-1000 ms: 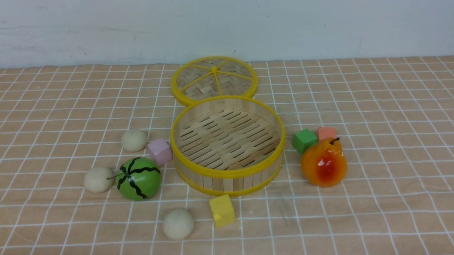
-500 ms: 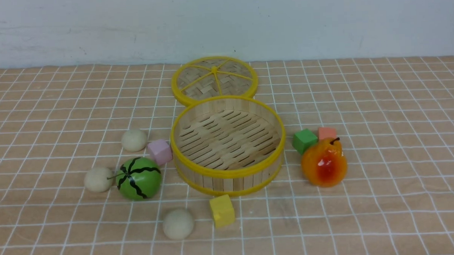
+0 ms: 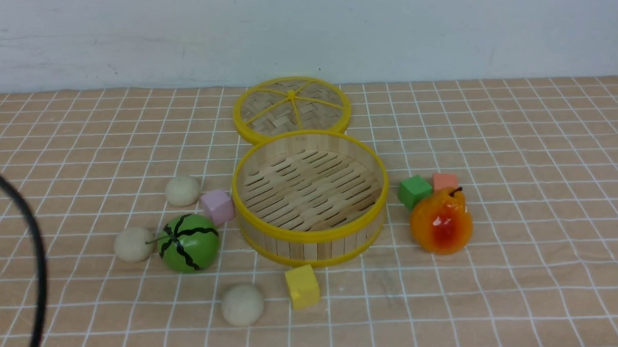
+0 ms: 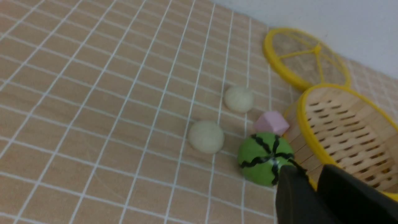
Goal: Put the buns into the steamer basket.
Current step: Use the left arm to grab a steamed stuffed bun
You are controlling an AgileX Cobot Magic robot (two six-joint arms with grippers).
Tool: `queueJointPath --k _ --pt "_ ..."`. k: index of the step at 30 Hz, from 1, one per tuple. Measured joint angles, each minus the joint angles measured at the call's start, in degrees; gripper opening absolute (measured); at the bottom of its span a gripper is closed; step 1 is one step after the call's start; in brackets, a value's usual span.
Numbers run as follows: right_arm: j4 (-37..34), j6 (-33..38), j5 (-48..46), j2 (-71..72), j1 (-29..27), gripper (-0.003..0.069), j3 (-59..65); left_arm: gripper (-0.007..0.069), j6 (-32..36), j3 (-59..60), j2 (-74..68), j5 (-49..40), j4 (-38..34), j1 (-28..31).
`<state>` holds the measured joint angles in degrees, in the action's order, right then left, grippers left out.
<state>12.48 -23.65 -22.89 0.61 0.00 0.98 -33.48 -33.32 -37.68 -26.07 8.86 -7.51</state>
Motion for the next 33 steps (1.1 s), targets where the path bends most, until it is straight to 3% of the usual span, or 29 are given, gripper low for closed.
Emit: queueJointPath --k 10,16,24,33 --pt "0.0 0.0 0.0 0.0 0.0 0.0241 0.0 0.0131 0.14 -6.71 -20.1 -4.81 -3.99 0.0" --pt "0.0 0.0 0.0 0.0 0.0 0.0241 0.0 0.016 7.66 -18.49 -35.14 -10.56 -6.0 0.0" --pt "0.0 0.0 0.0 0.0 0.0 0.0241 0.0 0.0195 9.14 -29.49 -51.03 -11.36 -6.12 0.0" --pt "0.0 0.0 0.0 0.0 0.0 0.0241 0.0 0.0212 9.62 -38.0 -65.22 -9.98 1.5 0.0"
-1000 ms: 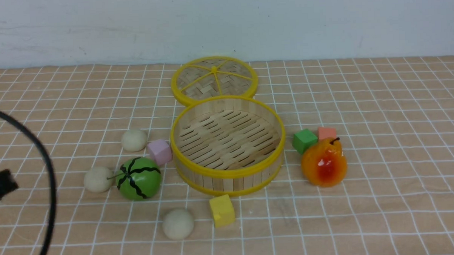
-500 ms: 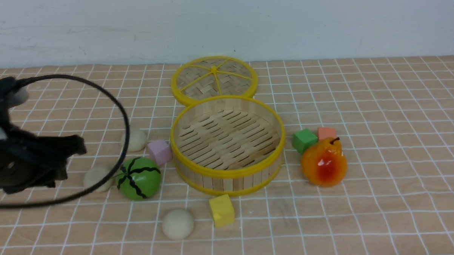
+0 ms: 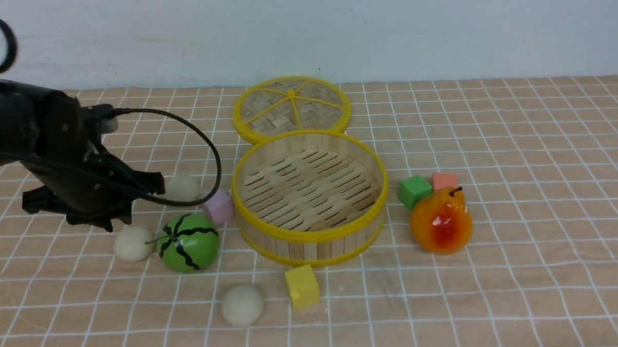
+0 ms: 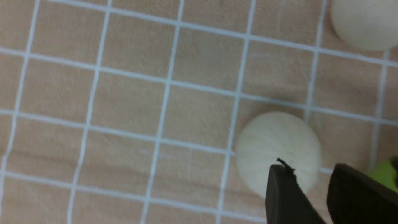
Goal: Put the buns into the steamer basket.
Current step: Use the left arm to grab a steamed stuffed bun
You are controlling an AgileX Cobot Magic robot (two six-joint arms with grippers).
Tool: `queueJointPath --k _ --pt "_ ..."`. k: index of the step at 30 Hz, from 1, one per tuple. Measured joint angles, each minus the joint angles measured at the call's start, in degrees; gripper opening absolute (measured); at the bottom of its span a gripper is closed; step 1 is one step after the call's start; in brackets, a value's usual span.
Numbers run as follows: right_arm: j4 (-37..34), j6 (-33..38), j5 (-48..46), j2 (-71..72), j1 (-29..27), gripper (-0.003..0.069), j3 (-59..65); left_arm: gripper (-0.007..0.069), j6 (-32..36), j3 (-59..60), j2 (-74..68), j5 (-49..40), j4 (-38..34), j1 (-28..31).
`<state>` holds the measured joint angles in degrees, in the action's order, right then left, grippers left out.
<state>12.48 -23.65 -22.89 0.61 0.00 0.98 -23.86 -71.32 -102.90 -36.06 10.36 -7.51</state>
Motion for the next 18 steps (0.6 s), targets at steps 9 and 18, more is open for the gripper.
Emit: queueJointPath --k 9,18 --pt "0.0 0.0 0.0 0.0 0.0 0.0241 0.0 0.0217 0.0 -0.63 -6.2 1.43 0.59 0.0" --pt "0.0 0.0 0.0 0.0 0.0 0.0241 0.0 -0.0002 0.14 -0.87 -6.27 0.48 0.5 0.0"
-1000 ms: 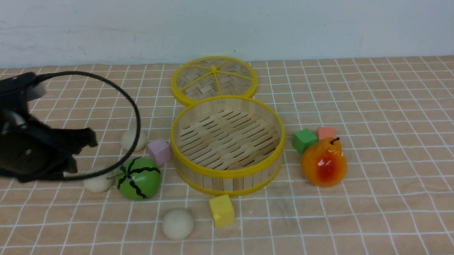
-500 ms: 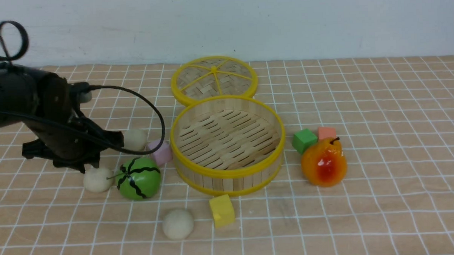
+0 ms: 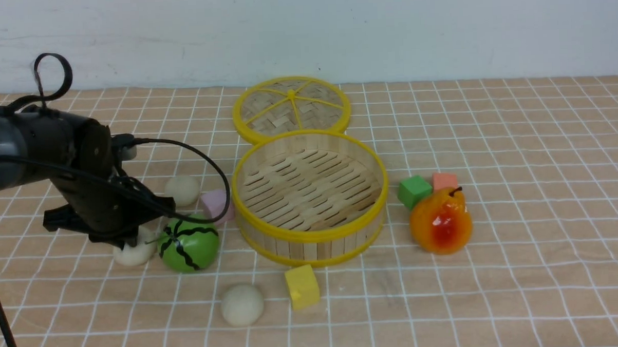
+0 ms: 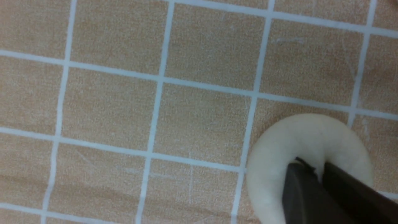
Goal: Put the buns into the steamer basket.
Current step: Use the left arm to grab a steamed stuffed bun, then use the left arm to put the steamed stuffed bun into the steamer
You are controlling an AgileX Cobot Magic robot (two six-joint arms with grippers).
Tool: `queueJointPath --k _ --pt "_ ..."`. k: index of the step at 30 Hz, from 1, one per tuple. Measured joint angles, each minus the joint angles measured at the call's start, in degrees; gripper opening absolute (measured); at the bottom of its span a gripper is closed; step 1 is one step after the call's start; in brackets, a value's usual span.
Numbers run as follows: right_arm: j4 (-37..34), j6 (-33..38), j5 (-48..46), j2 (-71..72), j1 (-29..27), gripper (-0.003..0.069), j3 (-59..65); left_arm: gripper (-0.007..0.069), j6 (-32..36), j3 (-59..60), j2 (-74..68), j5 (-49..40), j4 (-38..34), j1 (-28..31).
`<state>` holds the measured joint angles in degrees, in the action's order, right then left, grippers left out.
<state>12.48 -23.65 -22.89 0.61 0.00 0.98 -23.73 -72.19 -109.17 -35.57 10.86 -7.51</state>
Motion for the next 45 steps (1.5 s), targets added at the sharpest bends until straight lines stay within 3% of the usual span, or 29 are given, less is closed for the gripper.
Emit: queueJointPath --k 12,21,24,32,45 --pt "0.0 0.0 0.0 0.0 0.0 0.0241 0.0 -0.0011 7.55 -0.05 9.56 -4.24 -6.13 0.0" --pt "0.0 0.0 0.0 0.0 0.0 0.0241 0.0 -0.0011 21.97 -8.01 14.78 -11.22 -26.05 -0.48" --pt "0.0 0.0 0.0 0.0 0.0 0.0241 0.0 -0.0011 24.82 -9.59 14.68 -11.06 -29.1 -3.03" --pt "0.0 0.0 0.0 0.0 0.0 0.0241 0.0 -0.0011 25.2 -15.31 8.4 -10.06 -28.88 -13.32" --pt "0.0 0.0 0.0 0.0 0.0 0.0241 0.0 -0.0007 23.73 -24.87 -2.74 -12.81 -28.38 -16.32"
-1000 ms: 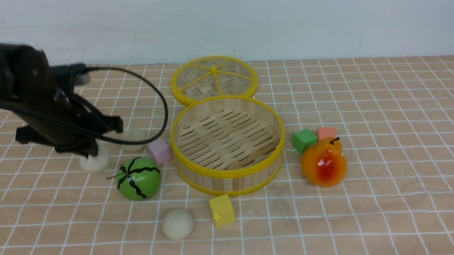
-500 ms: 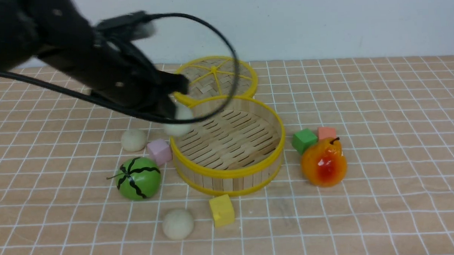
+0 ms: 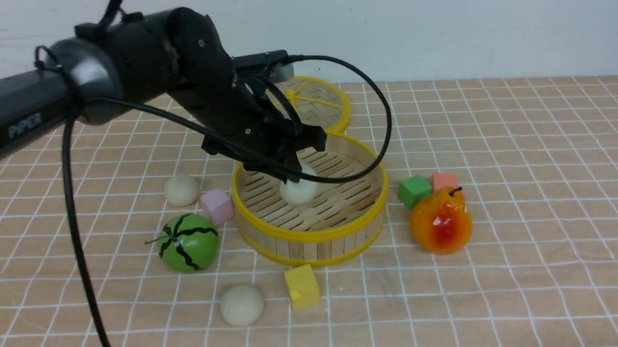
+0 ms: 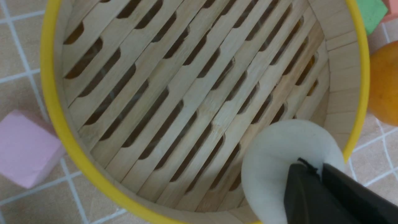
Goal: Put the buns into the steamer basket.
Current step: Use the left arm to put the steamed stuffed bun into the steamer
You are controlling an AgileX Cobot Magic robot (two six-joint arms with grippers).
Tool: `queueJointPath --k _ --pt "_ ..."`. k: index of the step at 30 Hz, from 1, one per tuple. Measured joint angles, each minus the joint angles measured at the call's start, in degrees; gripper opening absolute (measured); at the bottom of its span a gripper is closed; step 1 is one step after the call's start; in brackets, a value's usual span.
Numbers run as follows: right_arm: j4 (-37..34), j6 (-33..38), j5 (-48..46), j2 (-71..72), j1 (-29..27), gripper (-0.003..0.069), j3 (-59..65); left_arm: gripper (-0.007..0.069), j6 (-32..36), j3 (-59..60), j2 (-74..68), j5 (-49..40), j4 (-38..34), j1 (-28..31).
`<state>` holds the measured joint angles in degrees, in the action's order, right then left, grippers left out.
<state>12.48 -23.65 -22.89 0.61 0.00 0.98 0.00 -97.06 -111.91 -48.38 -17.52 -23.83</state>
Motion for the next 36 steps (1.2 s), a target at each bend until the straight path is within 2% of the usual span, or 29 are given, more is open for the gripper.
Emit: queueJointPath --k 12,25,29,36 --pt "0.0 0.0 0.0 0.0 0.0 0.0241 0.0 -0.0006 0.0 -0.46 -4.62 2.11 0.15 0.0" --pt "0.0 0.0 0.0 0.0 0.0 0.0241 0.0 0.0027 0.0 -0.48 -9.37 9.7 0.58 0.0" --pt "0.0 0.0 0.0 0.0 0.0 0.0241 0.0 0.0078 0.0 -0.48 -9.55 9.65 0.58 0.0" --pt "0.0 0.0 0.0 0.0 0.0 0.0241 0.0 0.0257 0.0 -0.67 -9.55 8.21 0.58 0.0"
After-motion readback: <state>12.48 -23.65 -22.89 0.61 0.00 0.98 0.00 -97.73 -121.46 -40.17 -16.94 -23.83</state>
